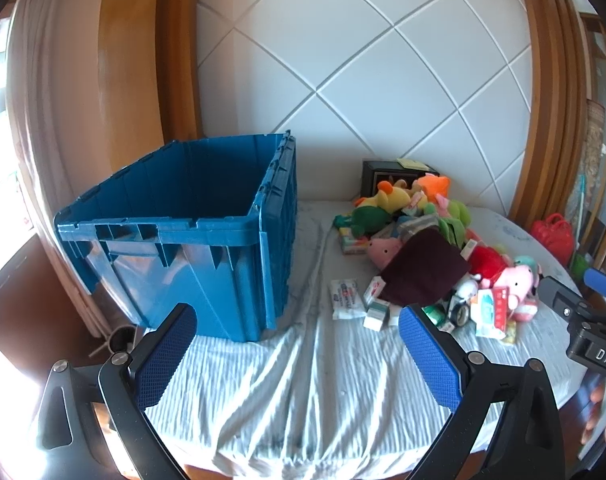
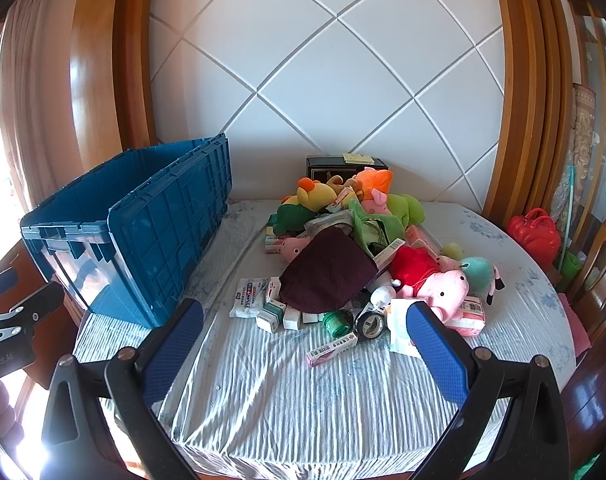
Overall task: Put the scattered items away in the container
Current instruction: 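Move both tools toward the pile of medicine boxes on the table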
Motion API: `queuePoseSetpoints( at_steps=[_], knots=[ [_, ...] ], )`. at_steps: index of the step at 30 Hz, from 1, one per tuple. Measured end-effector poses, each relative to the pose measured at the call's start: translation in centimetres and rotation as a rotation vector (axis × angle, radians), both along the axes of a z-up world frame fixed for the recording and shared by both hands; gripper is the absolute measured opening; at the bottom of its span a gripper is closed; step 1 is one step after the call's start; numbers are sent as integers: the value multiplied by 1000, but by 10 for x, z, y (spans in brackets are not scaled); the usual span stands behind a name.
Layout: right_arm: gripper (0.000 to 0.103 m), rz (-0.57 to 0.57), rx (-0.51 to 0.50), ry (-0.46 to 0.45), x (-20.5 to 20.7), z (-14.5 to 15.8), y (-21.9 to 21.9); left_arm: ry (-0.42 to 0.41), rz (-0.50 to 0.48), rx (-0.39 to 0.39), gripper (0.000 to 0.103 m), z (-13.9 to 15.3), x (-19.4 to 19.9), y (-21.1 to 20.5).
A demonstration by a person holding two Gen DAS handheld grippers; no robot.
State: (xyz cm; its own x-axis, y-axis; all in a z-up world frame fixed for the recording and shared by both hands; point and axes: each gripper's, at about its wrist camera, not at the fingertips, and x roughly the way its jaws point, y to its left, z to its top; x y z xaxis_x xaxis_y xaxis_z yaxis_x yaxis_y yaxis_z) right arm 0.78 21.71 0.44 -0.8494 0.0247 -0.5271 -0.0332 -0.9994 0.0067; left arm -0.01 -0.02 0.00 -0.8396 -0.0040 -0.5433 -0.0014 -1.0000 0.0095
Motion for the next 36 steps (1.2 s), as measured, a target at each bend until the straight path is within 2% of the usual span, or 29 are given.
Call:
queuePoseSetpoints(
  at_steps=[36],
  knots=[
    [103, -26, -26, -32, 1, -15, 24, -19, -33, -13, 102, -9, -5, 20]
  ],
)
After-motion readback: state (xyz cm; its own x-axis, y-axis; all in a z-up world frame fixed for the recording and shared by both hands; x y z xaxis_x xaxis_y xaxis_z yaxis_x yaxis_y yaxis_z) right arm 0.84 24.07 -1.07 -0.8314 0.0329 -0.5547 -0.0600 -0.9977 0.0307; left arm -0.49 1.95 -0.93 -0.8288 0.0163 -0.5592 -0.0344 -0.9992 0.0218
